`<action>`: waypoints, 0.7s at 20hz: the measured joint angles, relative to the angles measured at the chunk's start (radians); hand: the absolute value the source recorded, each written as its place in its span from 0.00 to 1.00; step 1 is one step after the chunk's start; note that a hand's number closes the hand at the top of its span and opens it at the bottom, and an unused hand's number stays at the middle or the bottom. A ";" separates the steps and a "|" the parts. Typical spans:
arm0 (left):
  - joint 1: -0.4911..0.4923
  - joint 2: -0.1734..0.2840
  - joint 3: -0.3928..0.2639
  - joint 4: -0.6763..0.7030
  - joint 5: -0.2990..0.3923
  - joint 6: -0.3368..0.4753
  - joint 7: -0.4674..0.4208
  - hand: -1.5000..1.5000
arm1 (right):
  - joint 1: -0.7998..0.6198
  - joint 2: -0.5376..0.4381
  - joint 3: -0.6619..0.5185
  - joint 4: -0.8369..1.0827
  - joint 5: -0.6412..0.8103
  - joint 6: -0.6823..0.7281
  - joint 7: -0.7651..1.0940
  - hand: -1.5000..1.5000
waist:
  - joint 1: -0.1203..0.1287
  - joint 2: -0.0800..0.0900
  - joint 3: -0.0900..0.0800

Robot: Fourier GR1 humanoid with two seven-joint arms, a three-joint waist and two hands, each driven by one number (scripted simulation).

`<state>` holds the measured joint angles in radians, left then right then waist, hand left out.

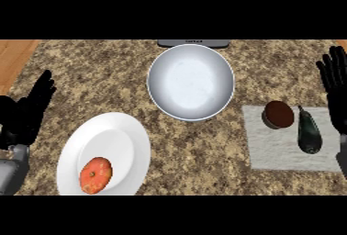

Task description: Pick the cupcake from the placemat and place it in the bowl

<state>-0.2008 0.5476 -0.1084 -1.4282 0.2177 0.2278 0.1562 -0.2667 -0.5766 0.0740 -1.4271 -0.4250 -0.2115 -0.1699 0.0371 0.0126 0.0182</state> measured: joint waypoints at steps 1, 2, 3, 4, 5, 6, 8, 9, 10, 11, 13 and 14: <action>0.011 -0.002 0.005 -0.012 -0.001 0.003 -0.007 0.50 | -0.011 0.017 0.017 -0.001 0.002 0.011 0.002 0.00 | -0.003 -0.003 -0.004; 0.010 0.002 0.019 -0.017 0.006 -0.003 -0.023 0.50 | -0.021 0.036 0.041 -0.002 -0.001 0.036 -0.005 0.00 | -0.004 -0.005 -0.007; -0.003 -0.002 0.031 -0.015 0.009 -0.002 -0.040 0.50 | -0.040 0.052 0.064 -0.013 -0.012 0.067 0.002 0.00 | -0.005 -0.005 -0.010; -0.016 -0.009 0.039 -0.023 0.014 0.001 -0.058 0.50 | -0.058 0.072 0.093 -0.024 -0.023 0.102 0.004 0.00 | 0.000 -0.006 -0.012; -0.034 -0.017 0.048 -0.034 0.019 0.006 -0.072 0.50 | -0.081 0.092 0.121 -0.035 -0.038 0.139 0.008 0.00 | 0.005 -0.007 -0.013; -0.047 -0.026 0.056 -0.046 0.026 0.007 -0.093 0.50 | -0.103 0.111 0.149 -0.044 -0.053 0.181 0.010 0.00 | 0.015 -0.007 -0.014; -0.054 -0.040 0.071 -0.055 0.047 0.005 -0.113 0.50 | -0.128 0.053 0.187 -0.046 0.086 0.132 -0.003 0.00 | 0.008 -0.014 -0.022; -0.055 -0.047 0.082 -0.054 0.059 0.000 -0.129 0.50 | -0.126 0.073 0.198 -0.047 0.136 0.074 -0.019 0.00 | 0.001 -0.014 -0.022; -0.045 -0.059 0.087 -0.058 0.065 -0.001 -0.150 0.50 | -0.124 0.095 0.209 -0.047 0.182 0.019 -0.033 0.00 | -0.004 -0.014 -0.022; -0.048 -0.066 0.094 -0.052 0.071 -0.005 -0.165 0.50 | -0.116 0.120 0.232 -0.049 0.231 -0.028 -0.054 0.00 | -0.011 -0.014 -0.021; -0.046 -0.066 0.118 -0.047 0.085 -0.019 -0.184 0.50 | -0.073 0.154 0.281 -0.075 0.319 -0.100 -0.094 0.00 | -0.023 -0.015 -0.021; -0.047 -0.078 0.117 -0.040 0.078 -0.016 -0.199 0.50 | -0.057 0.157 0.297 -0.089 0.352 -0.115 -0.101 0.00 | -0.027 -0.014 -0.020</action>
<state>-0.2474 0.4694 0.0087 -1.4679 0.2960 0.2116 -0.0428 -0.3235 -0.4196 0.3711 -1.5165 -0.0728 -0.3263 -0.2713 0.0098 -0.0018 -0.0018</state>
